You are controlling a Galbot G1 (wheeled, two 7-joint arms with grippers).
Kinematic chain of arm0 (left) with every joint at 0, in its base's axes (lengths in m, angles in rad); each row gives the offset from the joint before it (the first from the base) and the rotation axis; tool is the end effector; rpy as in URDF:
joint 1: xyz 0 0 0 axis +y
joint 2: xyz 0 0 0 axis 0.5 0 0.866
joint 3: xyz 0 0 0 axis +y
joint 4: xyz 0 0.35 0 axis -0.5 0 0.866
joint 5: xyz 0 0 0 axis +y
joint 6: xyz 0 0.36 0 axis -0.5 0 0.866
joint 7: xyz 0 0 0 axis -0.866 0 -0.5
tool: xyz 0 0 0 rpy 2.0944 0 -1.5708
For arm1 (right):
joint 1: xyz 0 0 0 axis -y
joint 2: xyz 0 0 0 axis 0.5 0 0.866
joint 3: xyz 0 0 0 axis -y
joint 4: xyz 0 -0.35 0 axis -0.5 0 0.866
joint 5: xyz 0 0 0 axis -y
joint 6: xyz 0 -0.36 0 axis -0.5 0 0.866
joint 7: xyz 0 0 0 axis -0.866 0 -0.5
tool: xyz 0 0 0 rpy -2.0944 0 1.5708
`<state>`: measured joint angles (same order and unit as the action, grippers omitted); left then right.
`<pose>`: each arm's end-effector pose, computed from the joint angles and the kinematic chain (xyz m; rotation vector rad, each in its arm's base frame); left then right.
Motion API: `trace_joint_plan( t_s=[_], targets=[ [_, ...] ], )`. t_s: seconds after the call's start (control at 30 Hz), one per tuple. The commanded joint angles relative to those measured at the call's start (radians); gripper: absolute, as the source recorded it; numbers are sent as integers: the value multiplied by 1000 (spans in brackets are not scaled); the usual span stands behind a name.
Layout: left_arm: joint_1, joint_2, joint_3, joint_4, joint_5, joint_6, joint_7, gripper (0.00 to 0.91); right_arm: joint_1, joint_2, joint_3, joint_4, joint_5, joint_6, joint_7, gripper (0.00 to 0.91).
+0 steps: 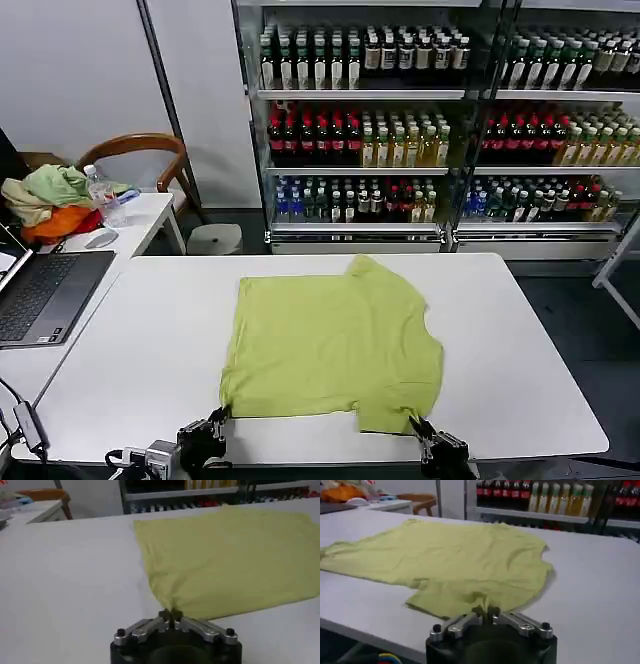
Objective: Fold and organize the clothes.
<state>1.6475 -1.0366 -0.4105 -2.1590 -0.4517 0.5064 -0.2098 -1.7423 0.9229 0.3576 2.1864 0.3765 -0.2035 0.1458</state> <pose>0.1628 0.0474 -0.2890 -0.2298 -2.5108 -0.1230 0.1313 -0.0471 -0.2952 0.4626 -2.6856 0.1750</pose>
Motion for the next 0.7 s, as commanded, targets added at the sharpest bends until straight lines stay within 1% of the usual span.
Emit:
trace_joint_plan(
  t_s=[0.03, 0.2, 0.3, 0.43, 0.7],
  targets=[
    [3, 3, -25, -35, 1, -6, 15, 40, -48, -2, 29, 61, -33, 8, -7, 0],
    [69, 15, -48, -79, 12, -28, 16, 40, -115, -5, 59, 83, -63, 19, -17, 0],
    [105, 18, -64, -90, 18, -40, 16, 40, -147, 0, 87, 113, -68, 41, -29, 0],
    [144, 26, -95, -125, 12, -54, 25, 40, -178, 6, 109, 154, -77, 42, -32, 0],
    [217, 22, -122, -214, 17, -38, 37, 40, -227, 7, 143, 200, -103, 62, -32, 0]
  ],
)
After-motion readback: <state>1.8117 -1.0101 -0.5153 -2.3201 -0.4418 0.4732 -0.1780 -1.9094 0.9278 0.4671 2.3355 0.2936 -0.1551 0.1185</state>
